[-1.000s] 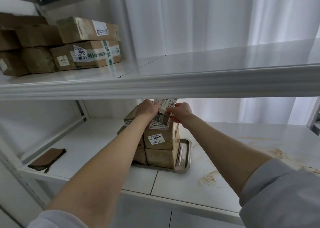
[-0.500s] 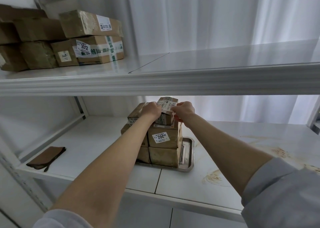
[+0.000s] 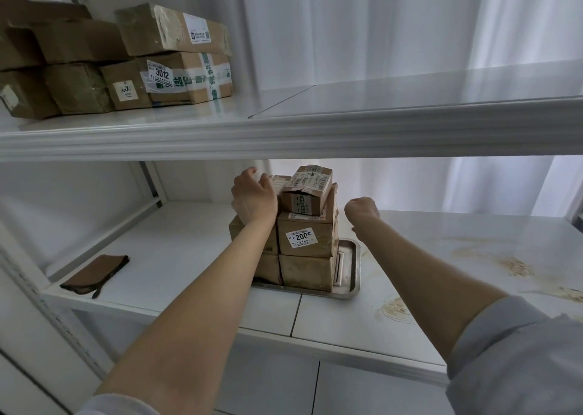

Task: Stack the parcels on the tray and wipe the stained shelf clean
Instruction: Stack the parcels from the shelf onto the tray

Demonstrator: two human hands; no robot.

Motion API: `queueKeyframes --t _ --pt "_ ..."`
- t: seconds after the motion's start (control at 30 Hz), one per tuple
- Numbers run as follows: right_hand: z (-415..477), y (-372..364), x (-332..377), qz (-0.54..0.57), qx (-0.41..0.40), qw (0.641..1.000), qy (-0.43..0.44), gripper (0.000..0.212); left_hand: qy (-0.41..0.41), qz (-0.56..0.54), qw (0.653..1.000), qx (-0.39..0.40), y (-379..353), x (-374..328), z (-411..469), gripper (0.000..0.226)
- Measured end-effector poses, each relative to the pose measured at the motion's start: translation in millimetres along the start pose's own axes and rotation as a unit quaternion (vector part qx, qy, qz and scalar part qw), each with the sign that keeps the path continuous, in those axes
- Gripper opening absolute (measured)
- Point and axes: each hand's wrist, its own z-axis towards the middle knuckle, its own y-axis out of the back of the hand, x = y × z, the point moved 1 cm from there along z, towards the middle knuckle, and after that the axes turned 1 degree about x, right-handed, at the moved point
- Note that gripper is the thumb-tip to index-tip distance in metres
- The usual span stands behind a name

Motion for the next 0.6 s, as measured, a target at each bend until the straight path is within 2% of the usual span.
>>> queueKeyframes --t 0.17,0.27,0.33,0.4,0.47,0.6 --pt "-4.7 -9.6 -41.6 -0.055 0.04 0.995 -0.079 0.023 0.123 -0.032 0.992 -0.011 13.1 53.6 -4.9 0.039" --pt "-6.5 -22.0 -67.0 -0.086 0.067 0.989 -0.1 0.021 0.227 -0.086 0.97 -0.014 16.9 82.7 -12.6 0.039" --pt "-6.0 -30.8 -83.2 -0.105 0.072 0.985 -0.116 0.017 0.301 -0.097 0.948 0.029 12.1 101.3 -18.5 0.042" --pt "-7.0 -38.0 -94.8 -0.131 0.07 0.98 -0.134 0.025 0.356 -0.11 0.921 0.115 4.3 116.8 -26.3 0.044" --pt "-6.6 -43.4 -103.8 -0.126 0.06 0.979 -0.146 0.02 0.378 -0.139 0.897 0.184 -2.4 125.1 -35.1 0.042" --pt "10.2 -52.2 -122.1 -0.135 0.044 0.973 -0.184 0.024 0.389 -0.157 0.878 0.232 -14.4 128.6 -47.2 0.041"
